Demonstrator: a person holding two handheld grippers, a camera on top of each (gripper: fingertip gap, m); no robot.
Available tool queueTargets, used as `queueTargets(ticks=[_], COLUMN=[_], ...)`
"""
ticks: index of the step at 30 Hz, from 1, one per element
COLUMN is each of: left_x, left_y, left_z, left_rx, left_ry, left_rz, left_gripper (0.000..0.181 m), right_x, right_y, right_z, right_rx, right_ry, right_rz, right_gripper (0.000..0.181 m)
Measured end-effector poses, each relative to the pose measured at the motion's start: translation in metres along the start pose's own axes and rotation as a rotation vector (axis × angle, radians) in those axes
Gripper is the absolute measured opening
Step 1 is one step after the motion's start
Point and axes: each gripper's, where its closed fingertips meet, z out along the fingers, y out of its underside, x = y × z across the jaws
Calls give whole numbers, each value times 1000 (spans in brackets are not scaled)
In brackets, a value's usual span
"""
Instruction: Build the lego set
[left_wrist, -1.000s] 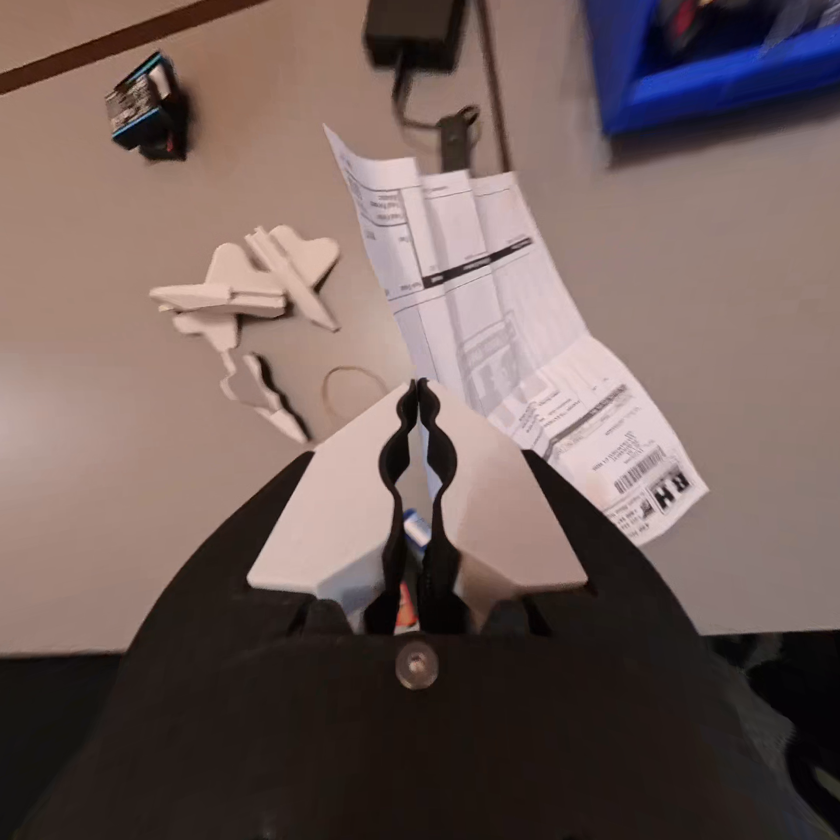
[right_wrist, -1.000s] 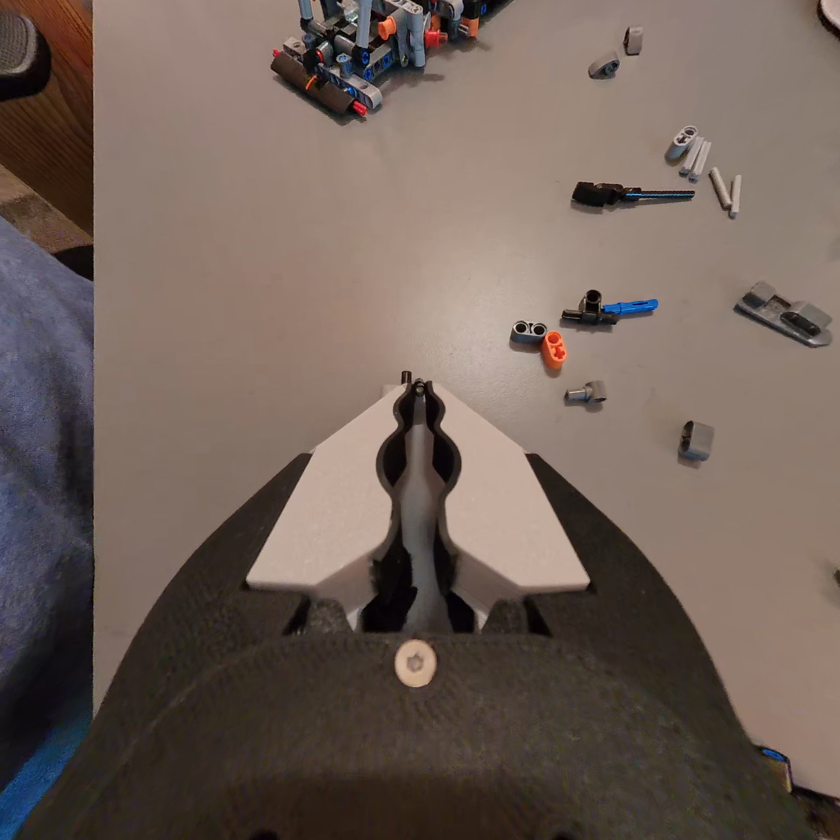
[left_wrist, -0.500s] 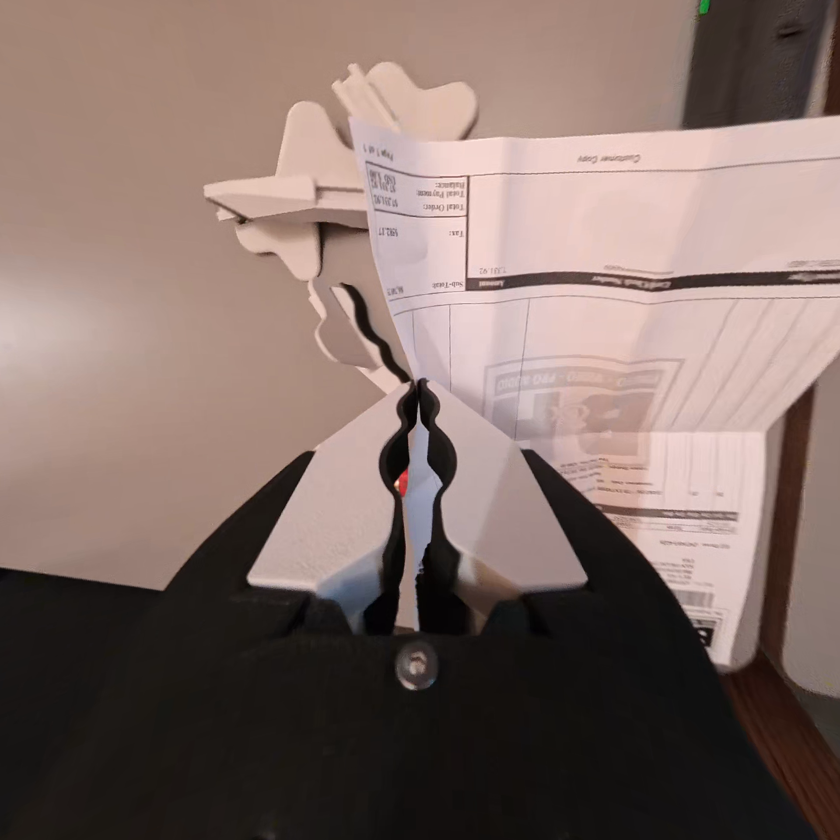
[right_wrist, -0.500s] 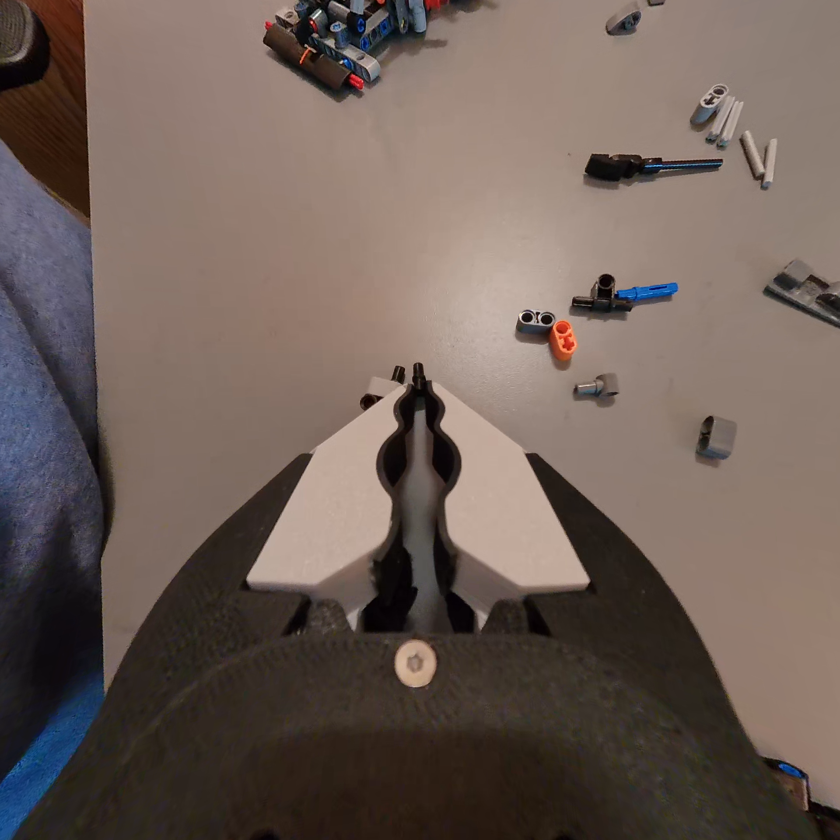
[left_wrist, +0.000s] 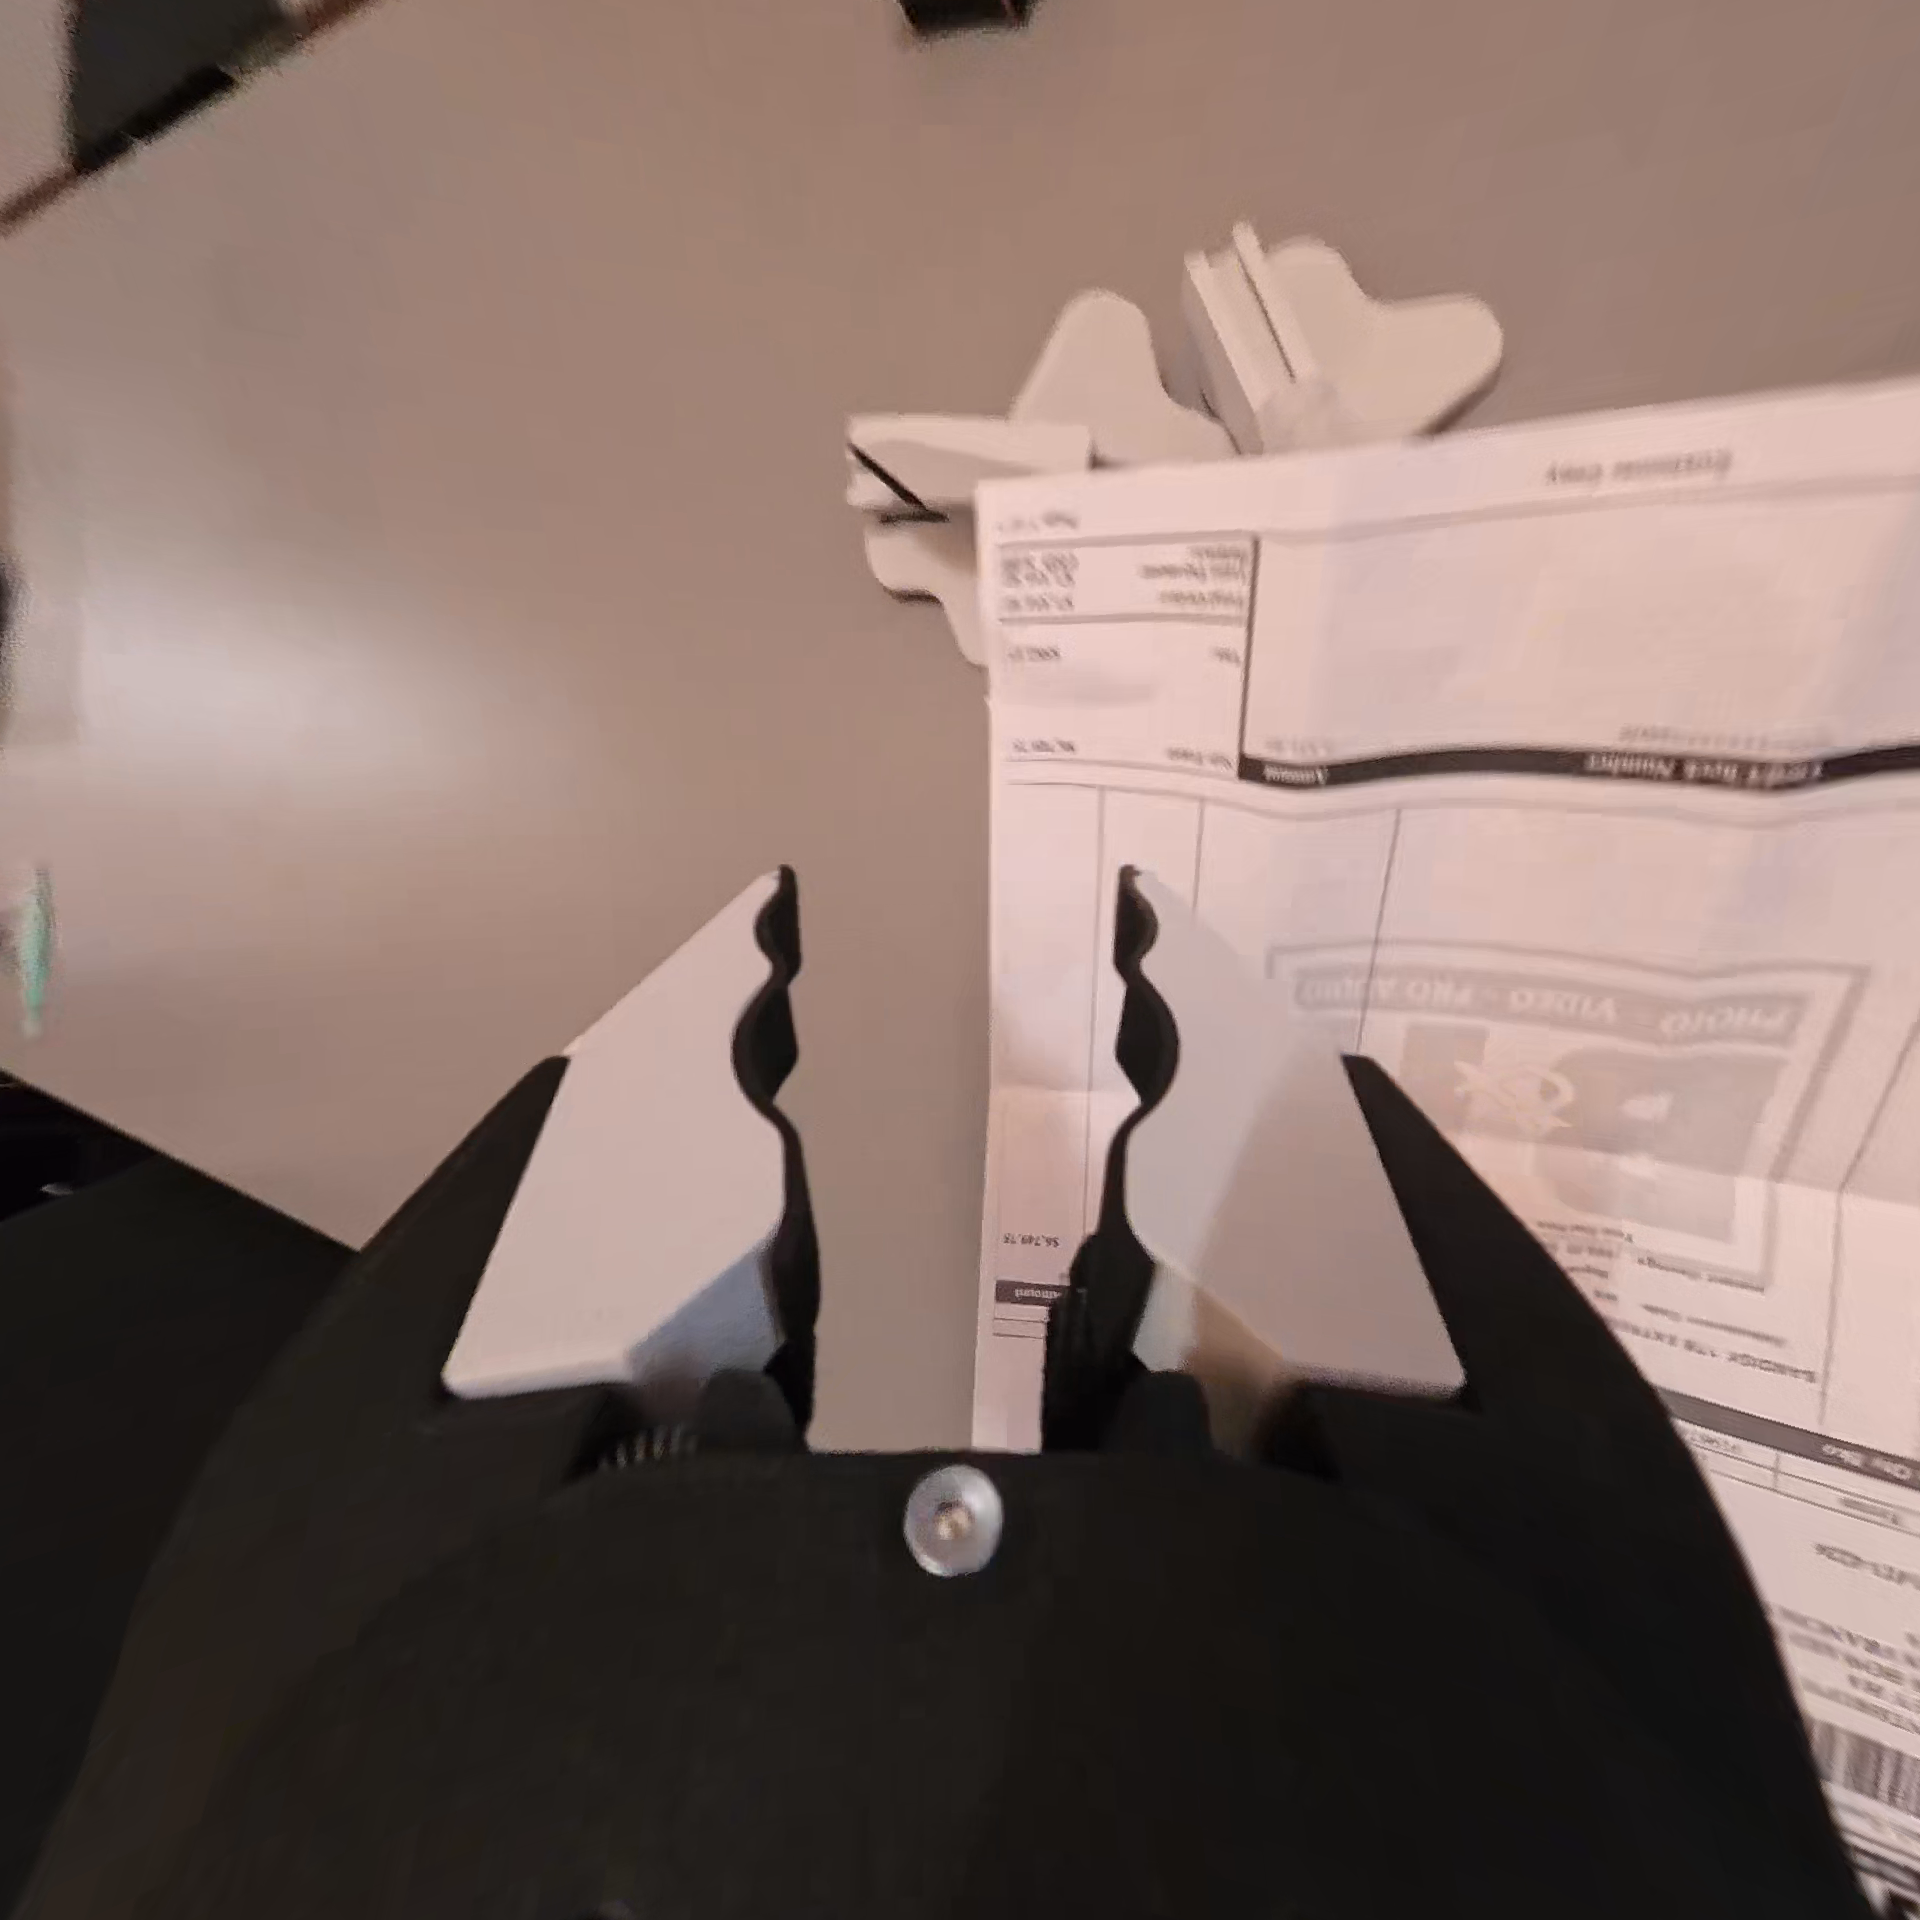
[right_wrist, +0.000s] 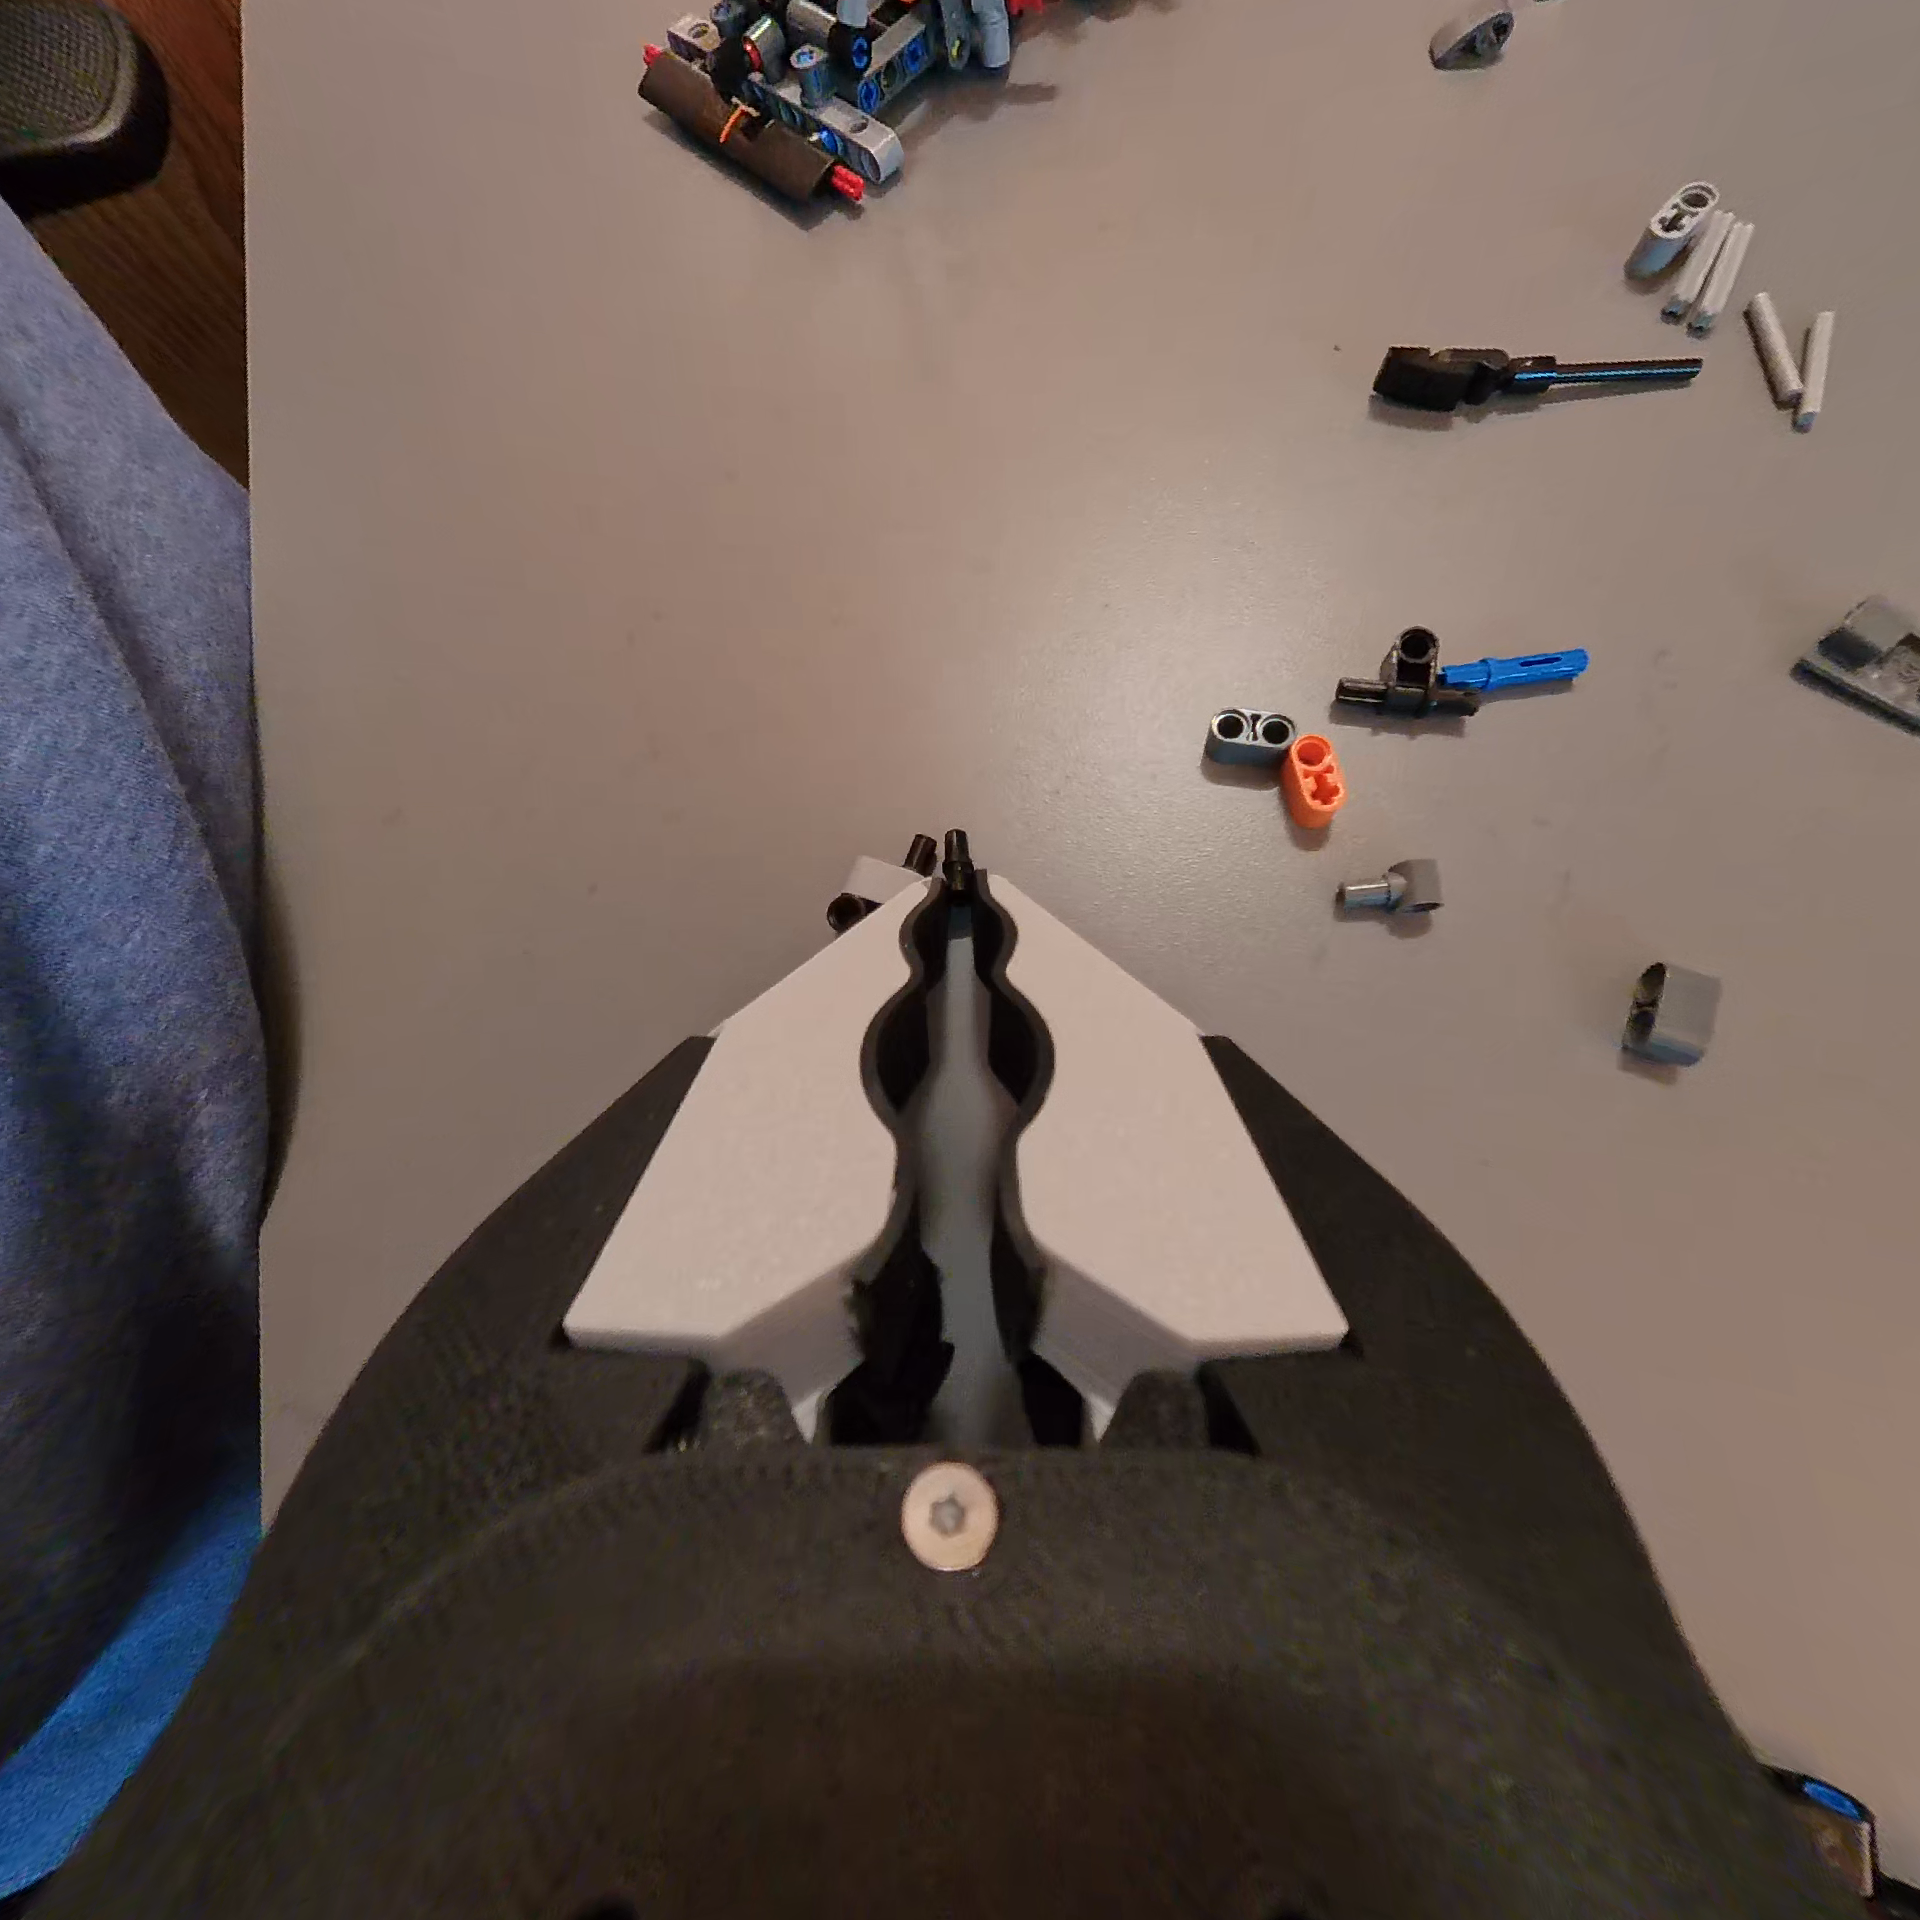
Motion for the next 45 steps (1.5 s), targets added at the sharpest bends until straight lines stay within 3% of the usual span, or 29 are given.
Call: queueTargets(ticks=[5, 9, 13, 18, 25, 31, 39, 43, 45], left_x=[-2, 34, 120, 281, 504, 637, 749, 777, 790], left_y=[-48, -105, -151, -172, -145, -96, -20, -7, 1], left_z=[-67, -145, -211, -264, -323, -344, -354, -346, -350], left_rx=[238, 483, 645, 717, 742, 702, 584, 547, 494], left_ry=[-83, -92, -26, 130, 466, 696, 910, 921, 994], left_rz=[-45, -89, 9, 217, 456, 632, 815, 888, 869], left_gripper=[68, 76, 76, 87, 88, 73, 61, 59, 57], right_x=[0, 0, 0, -1, 0, -3, 4, 5, 6], right_y=[0, 0, 0, 0, 0, -3, -10, -7, -5], right_z=[0, 0, 0, 0, 0, -4, -23, -29, -31], right_rx=[0, 0, 0, 0, 0, 31, 135, 148, 147], right_ry=[10, 12, 23, 24, 39, 30, 12, 18, 26], right_rz=[-10, -11, -29, -33, -47, -59, -10, -16, -21], right_gripper=[1, 0, 0, 0, 0, 0, 1, 1, 1])
